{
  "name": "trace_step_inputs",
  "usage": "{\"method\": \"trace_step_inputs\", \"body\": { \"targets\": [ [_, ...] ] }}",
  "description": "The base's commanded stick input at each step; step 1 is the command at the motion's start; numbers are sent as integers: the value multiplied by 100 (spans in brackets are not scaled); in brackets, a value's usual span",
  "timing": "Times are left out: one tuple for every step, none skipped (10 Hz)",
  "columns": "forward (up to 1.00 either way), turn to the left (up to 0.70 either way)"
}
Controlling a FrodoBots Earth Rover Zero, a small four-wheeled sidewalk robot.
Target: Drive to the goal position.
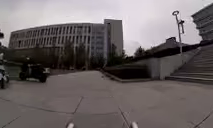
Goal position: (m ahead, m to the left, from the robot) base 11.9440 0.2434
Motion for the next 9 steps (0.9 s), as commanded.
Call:
{"method": "trace_step_inputs", "body": {
  "targets": [
    [70, 0],
    [70, 0],
    [70, 0],
    [70, 0],
    [70, 0],
    [70, 0],
    [70, 0],
    [70, 0],
    [70, 0]
  ]
}}
